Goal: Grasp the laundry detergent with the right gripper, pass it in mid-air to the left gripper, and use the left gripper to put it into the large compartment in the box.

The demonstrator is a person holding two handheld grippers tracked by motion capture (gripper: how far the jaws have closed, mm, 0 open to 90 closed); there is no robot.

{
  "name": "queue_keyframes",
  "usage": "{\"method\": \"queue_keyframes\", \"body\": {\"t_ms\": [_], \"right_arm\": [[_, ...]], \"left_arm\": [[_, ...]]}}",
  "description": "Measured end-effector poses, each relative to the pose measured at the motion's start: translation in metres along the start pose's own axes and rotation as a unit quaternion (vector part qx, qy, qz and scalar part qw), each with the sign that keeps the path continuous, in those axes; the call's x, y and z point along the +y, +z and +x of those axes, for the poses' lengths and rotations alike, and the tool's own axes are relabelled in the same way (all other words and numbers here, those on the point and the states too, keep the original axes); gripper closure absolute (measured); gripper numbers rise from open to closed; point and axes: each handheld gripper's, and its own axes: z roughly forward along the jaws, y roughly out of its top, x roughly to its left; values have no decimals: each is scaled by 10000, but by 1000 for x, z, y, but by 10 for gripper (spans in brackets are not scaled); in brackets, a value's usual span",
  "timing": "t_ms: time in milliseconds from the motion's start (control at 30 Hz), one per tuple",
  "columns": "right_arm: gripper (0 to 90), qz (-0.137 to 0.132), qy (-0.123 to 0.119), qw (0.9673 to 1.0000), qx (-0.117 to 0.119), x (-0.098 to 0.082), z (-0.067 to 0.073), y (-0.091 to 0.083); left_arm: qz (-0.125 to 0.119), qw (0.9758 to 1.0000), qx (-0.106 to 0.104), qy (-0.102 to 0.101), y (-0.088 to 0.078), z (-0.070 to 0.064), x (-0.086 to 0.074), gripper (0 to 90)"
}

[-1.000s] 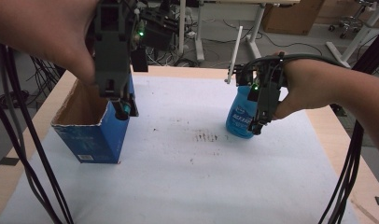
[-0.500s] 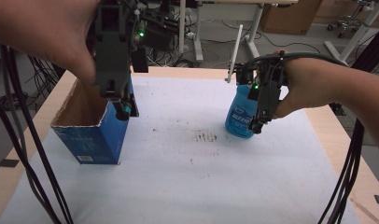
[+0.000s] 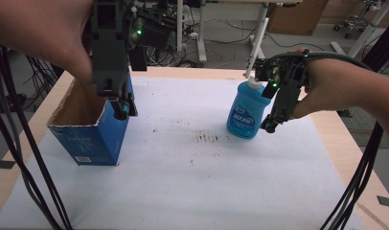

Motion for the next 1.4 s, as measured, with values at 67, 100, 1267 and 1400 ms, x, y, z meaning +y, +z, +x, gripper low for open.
{"method": "queue_keyframes", "body": {"t_ms": [67,100,1267,1400], "right_arm": [[14,-197,88,9998,-10,-11,-2,-2],[14,-310,134,9994,-4,-17,-4,-2],[14,-3056,1663,9375,-30,-100,-54,98],[14,-3317,1769,9267,-30,-101,-57,107]], "left_arm": [[8,10000,-14,14,0,0,1,17],[8,10000,-14,14,0,0,1,17],[51,10000,-22,-22,3,1,1,17],[55,10000,-23,-37,4,1,-1,17]]}}
